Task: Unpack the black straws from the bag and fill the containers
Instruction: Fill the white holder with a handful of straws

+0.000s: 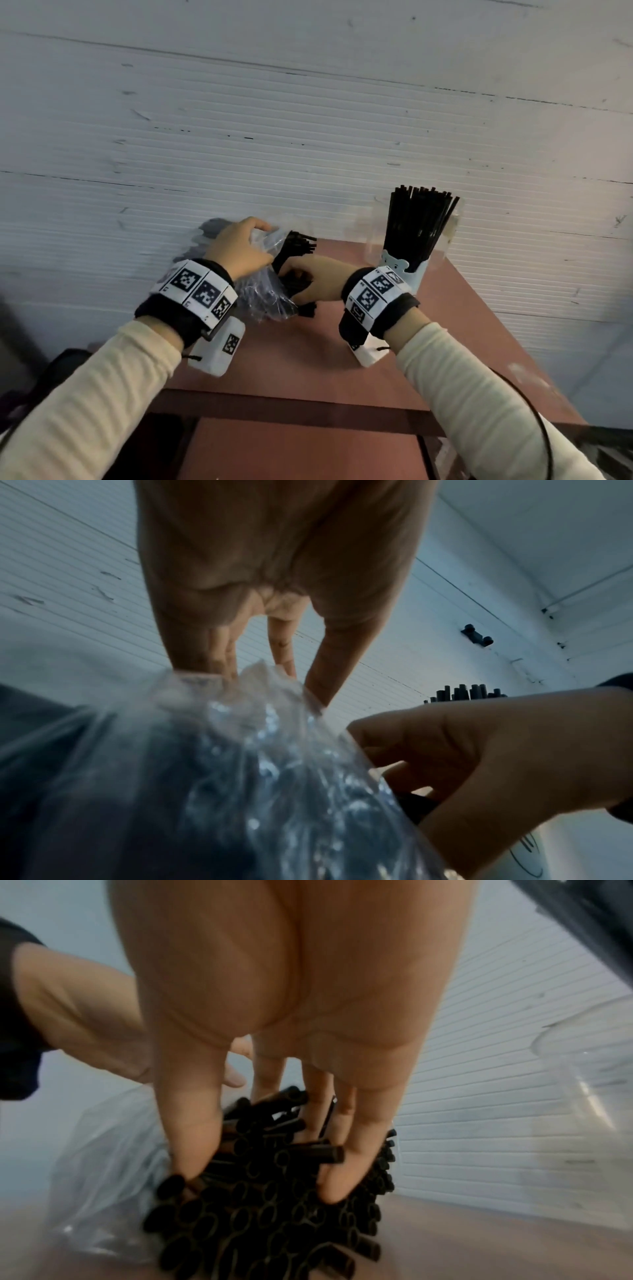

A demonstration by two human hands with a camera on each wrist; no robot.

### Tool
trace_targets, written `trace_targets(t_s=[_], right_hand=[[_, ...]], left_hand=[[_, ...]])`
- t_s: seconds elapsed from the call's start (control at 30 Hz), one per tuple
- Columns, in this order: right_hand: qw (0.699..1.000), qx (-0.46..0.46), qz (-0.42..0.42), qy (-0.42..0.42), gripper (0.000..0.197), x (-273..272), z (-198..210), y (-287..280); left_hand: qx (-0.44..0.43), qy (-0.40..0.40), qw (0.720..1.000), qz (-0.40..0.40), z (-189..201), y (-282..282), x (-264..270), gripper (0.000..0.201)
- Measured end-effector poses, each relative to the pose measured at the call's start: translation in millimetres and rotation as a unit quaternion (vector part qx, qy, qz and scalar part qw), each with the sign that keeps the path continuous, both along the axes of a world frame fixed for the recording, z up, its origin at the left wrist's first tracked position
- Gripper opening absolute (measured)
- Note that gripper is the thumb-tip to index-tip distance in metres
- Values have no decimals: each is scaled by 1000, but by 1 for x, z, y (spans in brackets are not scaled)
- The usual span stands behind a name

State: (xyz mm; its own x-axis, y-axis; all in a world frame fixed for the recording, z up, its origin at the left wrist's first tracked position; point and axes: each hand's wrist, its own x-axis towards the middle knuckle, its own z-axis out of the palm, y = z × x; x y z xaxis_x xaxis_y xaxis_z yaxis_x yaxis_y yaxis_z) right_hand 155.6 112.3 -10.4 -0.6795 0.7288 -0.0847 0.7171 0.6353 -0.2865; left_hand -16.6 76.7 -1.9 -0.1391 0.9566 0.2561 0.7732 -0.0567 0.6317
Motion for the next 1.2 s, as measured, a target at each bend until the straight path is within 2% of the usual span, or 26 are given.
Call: trace_targets(t_s=[0.13, 0.33, 0.5, 0.73, 0.97, 1.03, 1.13, 1.2], right_hand=[[999, 5, -5, 38, 54, 0, 3, 0], [989, -18, 10, 148, 50, 9, 4, 6], [970, -58, 14, 236, 31, 13, 3, 8], [929, -107, -29, 353, 22, 16, -2, 13], [902, -160, -62, 397, 22, 25, 3, 17], [904, -162, -69, 389, 22, 36, 7, 19], [905, -167, -80, 384, 23, 54, 15, 18], [904, -162, -85, 387, 22, 65, 22, 13]], left_hand=[[-10, -13, 1000, 5, -1, -1, -3, 50], [-19, -24, 999, 22, 2, 2, -3, 50], [-21, -24, 999, 25, 2, 2, -3, 50], [-21, -21, 999, 15, 1, 1, -3, 51], [-10, -12, 1000, -3, 1, 1, -3, 52], [2, -5, 1000, -5, 0, -1, -2, 54], [51, 19, 999, 3, -1, -4, 2, 62], [99, 40, 994, -23, 3, -8, 8, 69]])
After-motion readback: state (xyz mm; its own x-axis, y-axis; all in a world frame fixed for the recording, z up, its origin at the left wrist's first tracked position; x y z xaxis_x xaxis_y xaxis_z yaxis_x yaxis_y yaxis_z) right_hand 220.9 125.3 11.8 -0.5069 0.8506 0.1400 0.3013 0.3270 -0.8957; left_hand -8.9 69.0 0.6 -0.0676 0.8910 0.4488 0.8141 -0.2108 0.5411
